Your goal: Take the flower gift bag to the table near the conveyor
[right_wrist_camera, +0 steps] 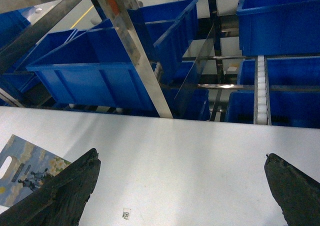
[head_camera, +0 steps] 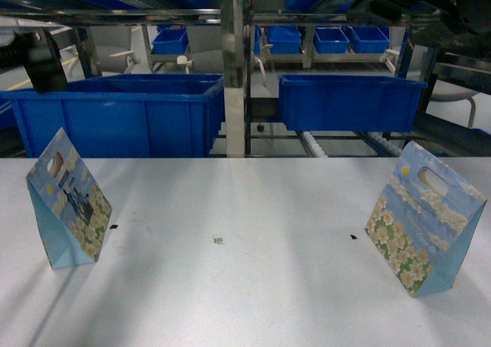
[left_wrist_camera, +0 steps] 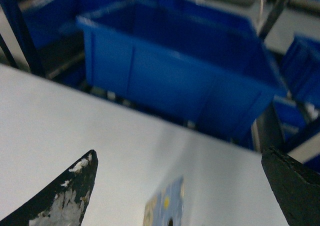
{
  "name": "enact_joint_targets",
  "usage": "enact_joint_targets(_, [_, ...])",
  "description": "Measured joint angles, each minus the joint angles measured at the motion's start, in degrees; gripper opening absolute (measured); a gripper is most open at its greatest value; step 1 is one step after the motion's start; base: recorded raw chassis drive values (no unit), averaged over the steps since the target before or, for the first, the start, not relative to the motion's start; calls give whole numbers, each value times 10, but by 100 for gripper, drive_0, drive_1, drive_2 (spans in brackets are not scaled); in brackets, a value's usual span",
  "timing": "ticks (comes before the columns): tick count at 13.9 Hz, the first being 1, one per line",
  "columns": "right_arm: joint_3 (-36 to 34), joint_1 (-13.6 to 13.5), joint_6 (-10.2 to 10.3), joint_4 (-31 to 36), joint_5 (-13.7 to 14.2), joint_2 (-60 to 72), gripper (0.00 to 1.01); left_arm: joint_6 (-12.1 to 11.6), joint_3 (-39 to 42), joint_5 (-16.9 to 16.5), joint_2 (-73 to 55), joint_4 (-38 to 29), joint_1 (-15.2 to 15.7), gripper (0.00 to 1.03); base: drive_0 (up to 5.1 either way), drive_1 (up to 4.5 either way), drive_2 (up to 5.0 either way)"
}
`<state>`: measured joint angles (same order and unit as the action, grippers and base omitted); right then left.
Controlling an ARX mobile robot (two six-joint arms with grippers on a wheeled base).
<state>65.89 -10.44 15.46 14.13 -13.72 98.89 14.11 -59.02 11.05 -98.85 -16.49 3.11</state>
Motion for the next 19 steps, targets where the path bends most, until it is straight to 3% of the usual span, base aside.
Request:
enact_joint_targets(3, [0,0,0,0,0,0,98,5,-23,14,60,-21,0,98,0,0,0])
enact_joint_targets(4, [0,0,0,0,0,0,98,-39,33,-73,51,-156,6,86,0,0,0])
enact_joint_targets(5, [-21,-3,-15,82,49,1,94,-83,112,-131,69,-235,4,73,0,0,0])
enact_joint_targets(6, [-86,-4,-63,205,147,-17,81,-106,179,-140,99,-290,-1,61,0,0,0])
enact_joint_targets(7, [-168,-1,-107,284,211,-54,68,-120,224,-139,139,-324,-3,48,0,0,0])
enact_joint_targets(8, [-240,19,-130,342,219,-96,53,-128,269,-137,181,-347,-5,33,0,0,0])
enact_joint_targets(9, [-297,34,-140,370,218,-135,38,-131,317,-111,209,-354,-23,19,0,0,0])
enact_joint_targets(10, [-345,37,-144,382,208,-163,26,-131,355,-113,225,-355,-34,6,0,0,0])
enact_joint_targets(12, [-427,47,-153,394,190,-214,2,-133,415,-108,282,-361,-31,2,0,0,0])
enact_joint_targets(15, [-512,65,-153,394,177,-302,2,-133,484,-110,363,-343,-31,2,0,0,0])
enact_joint_targets(17, [-552,101,-153,378,140,-354,2,-133,511,-110,417,-323,-31,2,0,0,0])
enact_joint_targets(19, [-583,104,-154,353,137,-413,2,-133,535,-110,473,-289,-31,2,0,0,0])
